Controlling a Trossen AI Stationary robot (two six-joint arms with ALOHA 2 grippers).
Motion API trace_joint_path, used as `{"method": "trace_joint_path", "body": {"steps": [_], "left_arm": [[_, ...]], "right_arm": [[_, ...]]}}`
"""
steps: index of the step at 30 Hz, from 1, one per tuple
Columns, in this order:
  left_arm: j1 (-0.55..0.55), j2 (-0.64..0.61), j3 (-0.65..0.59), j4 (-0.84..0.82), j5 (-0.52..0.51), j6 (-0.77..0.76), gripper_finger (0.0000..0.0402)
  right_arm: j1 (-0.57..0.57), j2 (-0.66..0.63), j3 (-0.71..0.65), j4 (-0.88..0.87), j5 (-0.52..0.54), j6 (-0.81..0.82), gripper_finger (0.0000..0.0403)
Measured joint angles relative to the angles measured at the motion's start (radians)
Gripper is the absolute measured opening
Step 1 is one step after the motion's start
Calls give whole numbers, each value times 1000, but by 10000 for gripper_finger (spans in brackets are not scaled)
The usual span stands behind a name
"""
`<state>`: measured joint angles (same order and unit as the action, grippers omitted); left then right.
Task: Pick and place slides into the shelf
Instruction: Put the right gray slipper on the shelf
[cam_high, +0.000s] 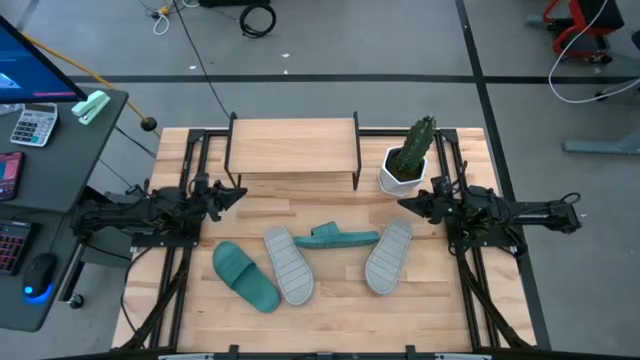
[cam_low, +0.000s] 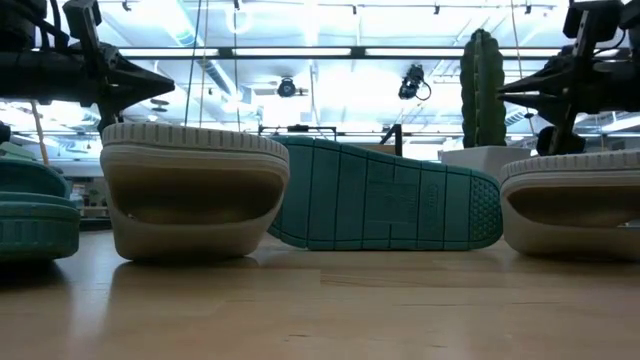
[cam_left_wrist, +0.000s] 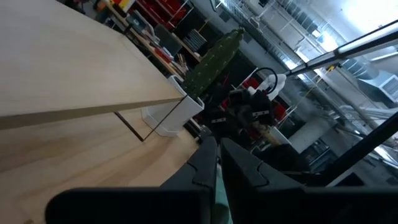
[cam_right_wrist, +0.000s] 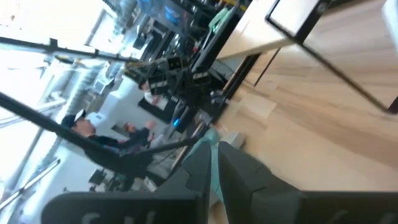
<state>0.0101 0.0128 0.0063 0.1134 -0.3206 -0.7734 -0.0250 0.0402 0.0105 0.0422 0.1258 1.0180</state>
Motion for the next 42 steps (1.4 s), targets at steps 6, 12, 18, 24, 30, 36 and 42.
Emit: {"method": "trace_joint_path", "body": {"steps": [6, 12, 18, 24, 30, 36, 42], "left_arm": [[0, 0, 0, -33, 4, 0, 41], [0, 0, 0, -30, 4, -18, 57], [0, 0, 0, -21, 3, -108, 90], [0, 0, 0, 52, -6, -133, 139], [0, 1, 23, 62, -27, -139, 187], [-2, 32, 73, 61, -20, -128, 219], [-2, 142, 141, 45, 36, -72, 226]], "right_arm": [[0, 2, 0, 3, 21, -23, 43], [2, 7, 32, 2, 19, -50, 80], [2, 39, 110, -26, -5, -80, 136], [2, 108, 263, -217, -34, -149, 177], [2, 198, 408, -449, -54, -190, 202], [2, 286, 505, -590, -126, -241, 221], [2, 381, 575, -680, -196, -371, 242]]}}
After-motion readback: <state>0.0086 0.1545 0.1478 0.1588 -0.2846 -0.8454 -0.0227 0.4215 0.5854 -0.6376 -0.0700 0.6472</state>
